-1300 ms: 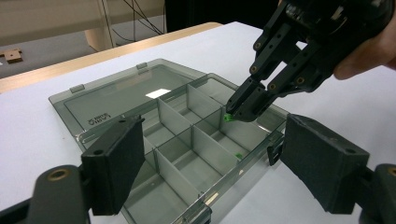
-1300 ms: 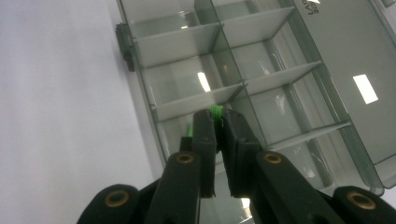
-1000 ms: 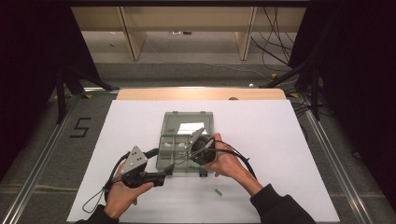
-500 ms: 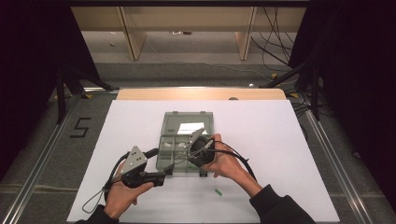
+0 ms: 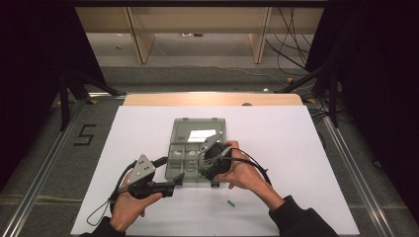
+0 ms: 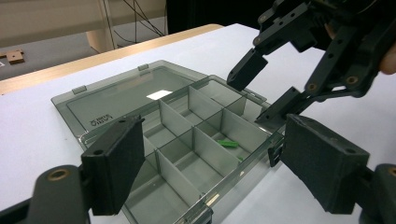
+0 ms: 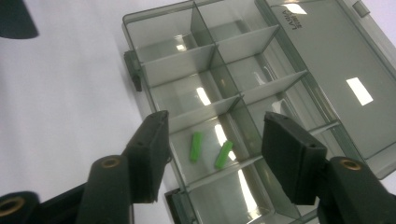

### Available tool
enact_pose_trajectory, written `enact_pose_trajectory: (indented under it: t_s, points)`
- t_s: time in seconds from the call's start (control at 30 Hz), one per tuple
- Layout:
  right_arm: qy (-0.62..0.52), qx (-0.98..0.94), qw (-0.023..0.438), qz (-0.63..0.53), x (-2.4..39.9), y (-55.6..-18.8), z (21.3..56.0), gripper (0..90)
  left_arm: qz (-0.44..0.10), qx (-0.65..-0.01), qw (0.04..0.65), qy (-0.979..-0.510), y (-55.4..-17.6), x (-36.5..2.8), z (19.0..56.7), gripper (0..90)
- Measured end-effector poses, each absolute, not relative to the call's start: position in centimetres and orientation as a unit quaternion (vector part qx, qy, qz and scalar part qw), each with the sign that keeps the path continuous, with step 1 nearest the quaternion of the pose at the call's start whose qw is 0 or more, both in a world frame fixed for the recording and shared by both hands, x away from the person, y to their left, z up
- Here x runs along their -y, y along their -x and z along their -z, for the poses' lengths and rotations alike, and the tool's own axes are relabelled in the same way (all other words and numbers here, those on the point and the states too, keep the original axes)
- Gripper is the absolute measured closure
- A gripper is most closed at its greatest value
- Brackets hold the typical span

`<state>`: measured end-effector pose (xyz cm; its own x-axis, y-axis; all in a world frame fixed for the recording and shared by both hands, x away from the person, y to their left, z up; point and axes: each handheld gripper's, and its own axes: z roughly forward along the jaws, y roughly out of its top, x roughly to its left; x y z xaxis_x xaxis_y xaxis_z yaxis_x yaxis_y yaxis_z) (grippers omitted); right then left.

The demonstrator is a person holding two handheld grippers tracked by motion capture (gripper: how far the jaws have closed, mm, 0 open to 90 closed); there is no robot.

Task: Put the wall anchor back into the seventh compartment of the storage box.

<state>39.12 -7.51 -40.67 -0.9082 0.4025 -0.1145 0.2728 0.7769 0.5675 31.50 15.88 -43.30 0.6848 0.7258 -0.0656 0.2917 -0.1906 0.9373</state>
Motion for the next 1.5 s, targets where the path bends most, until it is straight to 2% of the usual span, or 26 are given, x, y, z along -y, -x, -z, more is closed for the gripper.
enact_pose_trajectory:
  t_s: [0.5,0.83,1.5]
  points:
    - [-0.195,-0.93,0.12,-0.288,10.2,-37.0,39.1,27.8,-0.201,-0.344,0.537,-0.743,-31.5,-15.8,43.3,20.5]
    - [-0.206,-0.931,0.124,-0.273,12.2,-36.2,39.4,27.1,-0.202,-0.344,0.536,-0.743,-31.5,-15.9,43.3,20.5]
    - [-0.215,-0.944,0.097,-0.231,14.1,-34.7,41.6,27.4,-0.203,-0.345,0.537,-0.743,-31.5,-15.9,43.3,20.5]
